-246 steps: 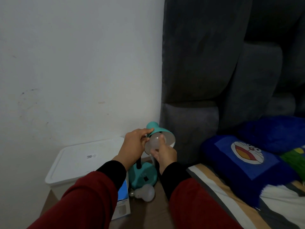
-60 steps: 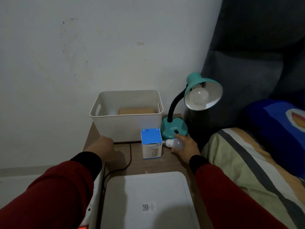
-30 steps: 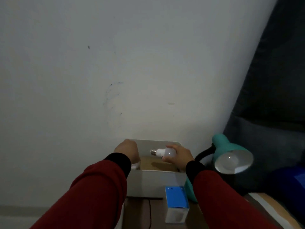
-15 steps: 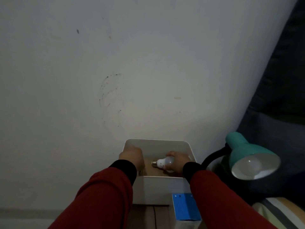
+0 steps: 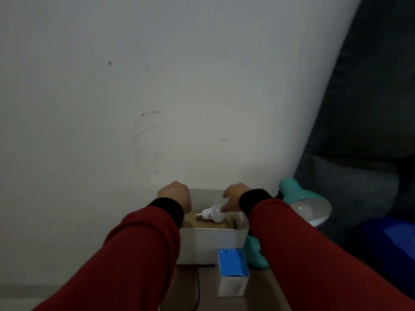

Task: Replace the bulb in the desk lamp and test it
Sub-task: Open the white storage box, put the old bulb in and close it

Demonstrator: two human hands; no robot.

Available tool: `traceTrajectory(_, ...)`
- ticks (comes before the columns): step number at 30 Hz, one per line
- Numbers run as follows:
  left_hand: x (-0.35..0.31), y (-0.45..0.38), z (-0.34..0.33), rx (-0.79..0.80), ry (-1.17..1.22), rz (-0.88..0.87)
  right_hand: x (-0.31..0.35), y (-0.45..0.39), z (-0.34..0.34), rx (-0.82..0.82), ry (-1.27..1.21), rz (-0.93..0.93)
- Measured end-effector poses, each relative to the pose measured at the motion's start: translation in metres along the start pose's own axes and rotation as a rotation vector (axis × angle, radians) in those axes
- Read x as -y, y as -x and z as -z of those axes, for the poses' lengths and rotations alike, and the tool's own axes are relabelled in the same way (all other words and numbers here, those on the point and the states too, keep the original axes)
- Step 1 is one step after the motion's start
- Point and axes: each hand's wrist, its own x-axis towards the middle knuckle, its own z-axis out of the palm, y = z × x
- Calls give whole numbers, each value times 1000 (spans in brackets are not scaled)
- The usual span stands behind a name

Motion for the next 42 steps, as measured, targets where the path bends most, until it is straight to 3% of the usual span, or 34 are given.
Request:
traceTrajectory(7, -3, 66, 33, -84, 9, -25, -8, 77, 22, -84, 2, -35)
traceTrajectory(13, 0, 135, 29, -86, 45, -26, -23, 150, 0, -119, 3, -68)
traceTrajectory(23, 1, 232, -93, 122, 86, -35, -37, 238, -128, -31, -69, -104)
traceTrajectory(28, -8, 266, -169, 283, 193, 1, -49, 254, -212, 118, -251, -139)
traceTrajectory(35, -13, 286, -217, 310, 305, 86, -52, 257, -278, 166, -300, -170)
traceTrajectory(42, -13, 279, -217, 258, 289, 88, -54, 250, -278, 112, -297, -204)
